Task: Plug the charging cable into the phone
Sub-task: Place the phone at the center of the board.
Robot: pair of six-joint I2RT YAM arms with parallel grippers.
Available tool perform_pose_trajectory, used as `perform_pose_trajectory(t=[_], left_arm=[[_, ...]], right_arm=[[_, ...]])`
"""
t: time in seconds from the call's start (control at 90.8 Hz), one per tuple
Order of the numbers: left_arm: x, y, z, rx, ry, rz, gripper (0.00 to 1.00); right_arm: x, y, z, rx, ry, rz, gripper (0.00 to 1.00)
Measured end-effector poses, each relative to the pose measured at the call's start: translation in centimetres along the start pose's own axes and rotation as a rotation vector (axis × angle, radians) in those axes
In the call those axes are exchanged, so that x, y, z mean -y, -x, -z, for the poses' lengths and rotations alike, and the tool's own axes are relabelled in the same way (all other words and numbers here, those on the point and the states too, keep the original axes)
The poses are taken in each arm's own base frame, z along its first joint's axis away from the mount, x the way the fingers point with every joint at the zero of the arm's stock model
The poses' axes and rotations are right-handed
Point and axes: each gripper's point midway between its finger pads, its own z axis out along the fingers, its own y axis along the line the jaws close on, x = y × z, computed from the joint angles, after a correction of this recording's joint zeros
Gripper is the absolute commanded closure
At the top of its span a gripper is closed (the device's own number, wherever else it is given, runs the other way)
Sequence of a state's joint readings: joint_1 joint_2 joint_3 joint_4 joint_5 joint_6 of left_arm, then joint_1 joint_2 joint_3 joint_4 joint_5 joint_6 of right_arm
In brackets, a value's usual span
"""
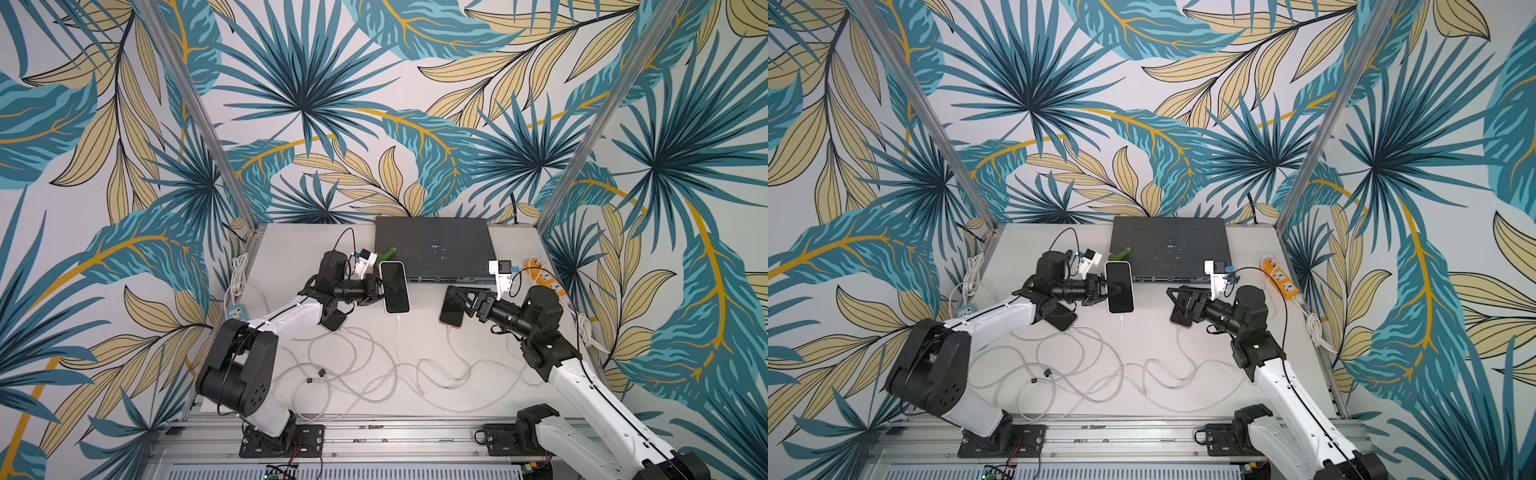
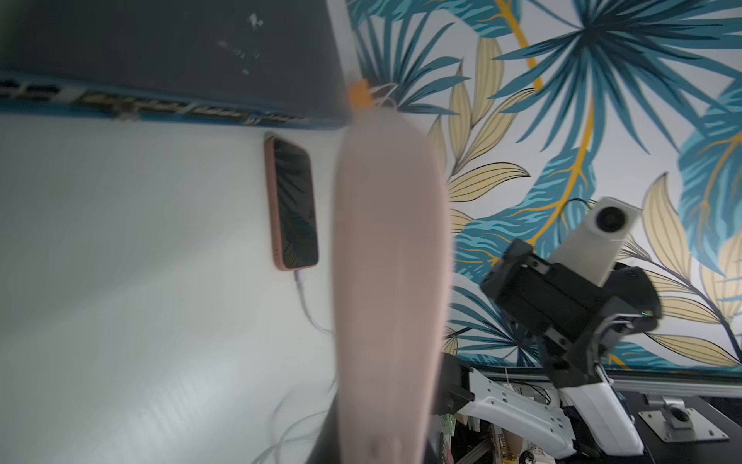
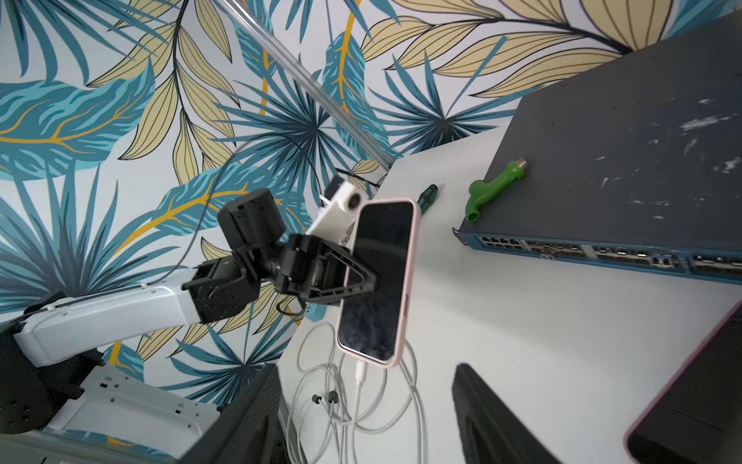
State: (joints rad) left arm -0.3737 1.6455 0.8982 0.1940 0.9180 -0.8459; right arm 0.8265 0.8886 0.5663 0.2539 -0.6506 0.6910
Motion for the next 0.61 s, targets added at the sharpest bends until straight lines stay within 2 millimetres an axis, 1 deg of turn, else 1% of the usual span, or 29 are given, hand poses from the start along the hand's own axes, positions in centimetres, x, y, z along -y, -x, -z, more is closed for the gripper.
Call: perform_pose_trajectory(t=[0.044,0.077,0.165,0.242,0.308,0.364,0.452,0.485,0.507,0.54,0.573,0.606], left_arm=[[-2.0,-0.8,-1.2,-0.024,0.039,0.039,1.00],[-2.9,-1.4,-1.9,-0.039,0.057,0.054,1.00],[-4.7,-2.8,-4.2,-0.088,0.091,0.076,1.00],[-6.4,-3.6,-6.1,-0.121,0.116,0.094,1.00],[-8.0,-4.0,-7.1,-0.136,0.144,0.115,1.00],[-9.2,-4.2,-7.5,-0.138,0.166,0.139,0.99],[-9.2,-3.7,-7.6,-0.140,0.174,0.140,0.84],[-9.1,-3.3,-7.7,-0.132,0.180,0.129,0.75],[-9.1,-2.9,-7.8,-0.124,0.187,0.118,0.67],[-8.9,-2.5,-7.8,-0.115,0.193,0.105,0.50],[-8.8,-2.2,-7.9,-0.108,0.197,0.092,0.36],[-8.8,-1.9,-7.9,-0.103,0.209,0.085,0.26]], right_arm=[[0.5,0.0,0.2,0.005,-0.019,-0.009,0.30],[1.0,0.0,0.2,0.008,-0.035,-0.016,0.30],[2.0,-0.5,0.2,-0.005,-0.061,-0.039,0.30],[2.5,-0.9,0.0,-0.025,-0.075,-0.054,0.30],[2.9,-1.3,-0.1,-0.039,-0.085,-0.065,0.29],[3.1,-1.5,-0.1,-0.048,-0.089,-0.071,0.30],[3.4,-1.7,-0.3,-0.060,-0.096,-0.079,0.30],[3.6,-1.8,-0.4,-0.066,-0.100,-0.083,0.30],[3.8,-1.9,-0.5,-0.069,-0.103,-0.086,0.30],[4.0,-2.0,-0.6,-0.075,-0.108,-0.093,0.30],[4.3,-2.2,-0.7,-0.082,-0.114,-0.100,0.29],[4.6,-2.4,-0.8,-0.089,-0.120,-0.107,0.29]])
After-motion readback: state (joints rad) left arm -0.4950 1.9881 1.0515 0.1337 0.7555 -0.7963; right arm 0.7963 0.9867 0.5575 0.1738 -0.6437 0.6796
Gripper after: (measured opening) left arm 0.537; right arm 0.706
